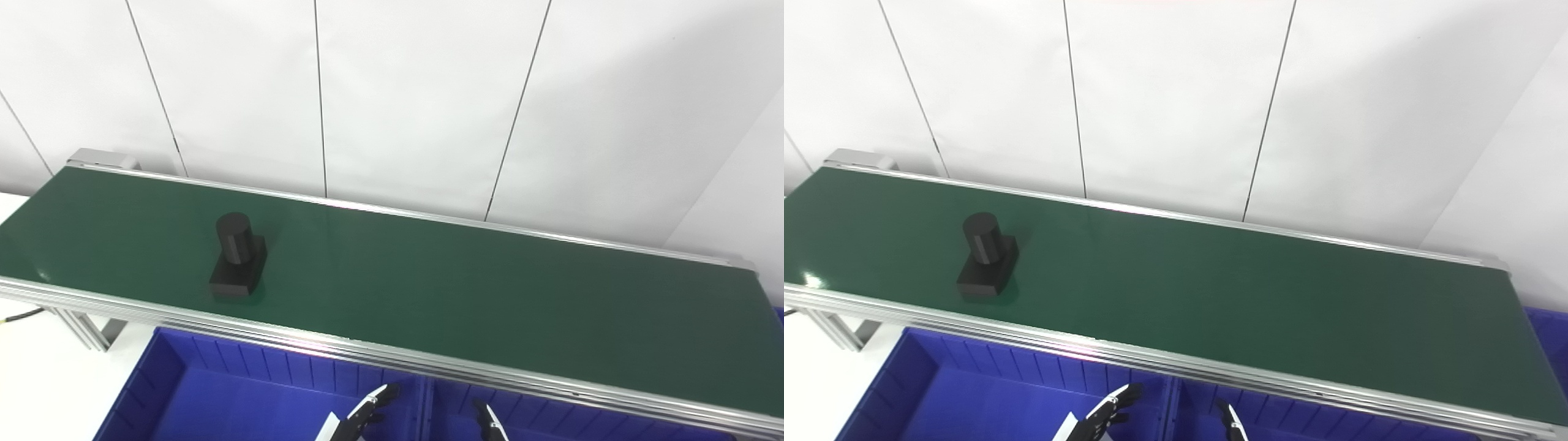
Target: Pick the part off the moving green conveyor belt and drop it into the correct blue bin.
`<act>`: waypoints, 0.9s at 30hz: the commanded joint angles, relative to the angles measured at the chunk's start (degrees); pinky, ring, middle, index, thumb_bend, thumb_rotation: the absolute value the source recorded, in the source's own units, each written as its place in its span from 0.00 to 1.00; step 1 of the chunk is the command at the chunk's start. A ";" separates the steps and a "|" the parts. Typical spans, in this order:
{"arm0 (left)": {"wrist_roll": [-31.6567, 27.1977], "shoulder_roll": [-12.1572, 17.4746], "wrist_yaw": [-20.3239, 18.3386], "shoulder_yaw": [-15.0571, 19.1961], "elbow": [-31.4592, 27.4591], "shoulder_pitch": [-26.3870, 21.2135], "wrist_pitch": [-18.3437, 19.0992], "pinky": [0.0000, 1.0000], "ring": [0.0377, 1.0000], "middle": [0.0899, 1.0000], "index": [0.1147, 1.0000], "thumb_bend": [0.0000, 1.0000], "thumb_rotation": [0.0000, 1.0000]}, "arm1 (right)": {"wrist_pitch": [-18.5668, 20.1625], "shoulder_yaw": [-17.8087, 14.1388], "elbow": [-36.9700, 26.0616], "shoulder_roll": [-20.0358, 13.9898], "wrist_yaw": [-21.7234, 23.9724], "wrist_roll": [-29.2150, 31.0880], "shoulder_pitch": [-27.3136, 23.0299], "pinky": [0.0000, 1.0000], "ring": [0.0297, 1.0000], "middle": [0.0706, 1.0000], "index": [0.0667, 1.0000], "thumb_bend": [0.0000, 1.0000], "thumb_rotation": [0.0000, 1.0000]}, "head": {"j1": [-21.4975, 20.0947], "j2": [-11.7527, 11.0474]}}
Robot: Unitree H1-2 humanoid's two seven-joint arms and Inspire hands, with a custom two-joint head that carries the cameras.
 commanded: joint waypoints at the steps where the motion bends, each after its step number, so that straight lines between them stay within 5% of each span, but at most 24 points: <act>1: 0.18 -0.20 1.23 -0.18 -0.48 -0.88 -2.38 0.85 0.90 0.88 0.87 1.00 0.93 | -3.00 0.14 -1.55 0.23 0.49 0.26 -0.21 0.99 0.98 0.97 0.94 0.98 1.00 | 0.22 -0.39; 19: 0.53 0.28 2.12 -0.36 -1.18 -0.79 -2.39 0.83 0.89 0.88 0.87 1.00 0.92 | -3.00 -0.59 -2.51 0.98 1.00 1.48 0.16 1.00 0.98 0.96 0.93 0.96 1.00 | -0.83 0.41; 27: 0.00 0.06 2.06 -0.34 -1.08 -0.95 -2.37 0.83 0.89 0.88 0.87 1.00 0.91 | -3.00 -1.17 -5.66 1.29 -1.20 0.38 1.08 0.93 0.93 0.93 0.91 0.95 1.00 | -0.99 0.59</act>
